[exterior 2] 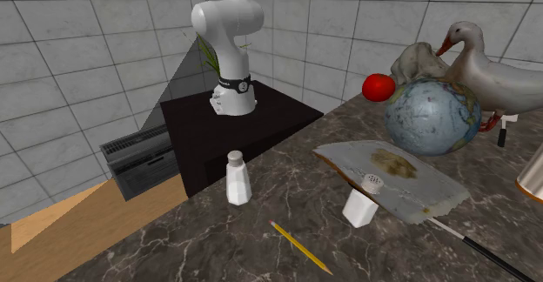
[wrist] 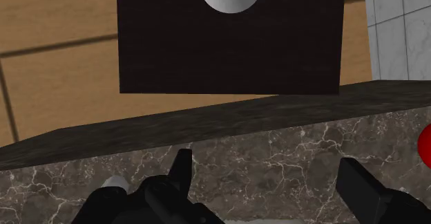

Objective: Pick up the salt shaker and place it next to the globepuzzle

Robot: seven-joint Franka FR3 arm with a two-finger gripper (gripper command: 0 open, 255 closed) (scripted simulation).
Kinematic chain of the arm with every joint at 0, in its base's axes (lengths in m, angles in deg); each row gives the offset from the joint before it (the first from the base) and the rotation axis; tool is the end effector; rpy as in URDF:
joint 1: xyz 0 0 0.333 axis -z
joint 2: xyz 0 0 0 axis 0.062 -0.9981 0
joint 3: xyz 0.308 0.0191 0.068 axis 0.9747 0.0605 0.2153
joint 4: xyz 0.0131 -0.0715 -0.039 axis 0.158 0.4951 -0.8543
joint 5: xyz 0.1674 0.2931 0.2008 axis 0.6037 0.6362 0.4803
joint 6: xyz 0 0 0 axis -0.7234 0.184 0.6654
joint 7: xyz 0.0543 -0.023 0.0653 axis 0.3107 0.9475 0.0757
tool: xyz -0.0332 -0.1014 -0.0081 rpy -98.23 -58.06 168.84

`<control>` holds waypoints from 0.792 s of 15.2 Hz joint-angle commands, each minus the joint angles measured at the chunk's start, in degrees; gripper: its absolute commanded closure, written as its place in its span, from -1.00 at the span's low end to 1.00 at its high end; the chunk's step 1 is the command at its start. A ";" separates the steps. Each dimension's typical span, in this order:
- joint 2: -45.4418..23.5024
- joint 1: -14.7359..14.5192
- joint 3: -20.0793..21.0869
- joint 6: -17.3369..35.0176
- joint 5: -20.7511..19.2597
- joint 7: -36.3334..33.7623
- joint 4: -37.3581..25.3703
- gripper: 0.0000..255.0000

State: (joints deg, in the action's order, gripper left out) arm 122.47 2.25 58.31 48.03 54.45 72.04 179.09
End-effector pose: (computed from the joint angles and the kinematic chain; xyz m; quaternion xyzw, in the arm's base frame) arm 0.2914 -0.0095 0.5707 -0.9966 0.0167 0.0775 0.0224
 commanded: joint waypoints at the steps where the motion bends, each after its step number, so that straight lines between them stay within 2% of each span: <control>1: 0.00 0.00 0.00 0.00 0.00 0.00 0.00 -1.00; 12: -11.40 4.48 -8.18 21.42 -4.36 4.26 6.19 -1.00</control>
State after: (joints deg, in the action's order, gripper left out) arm 112.24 6.23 51.08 67.42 50.51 75.70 184.92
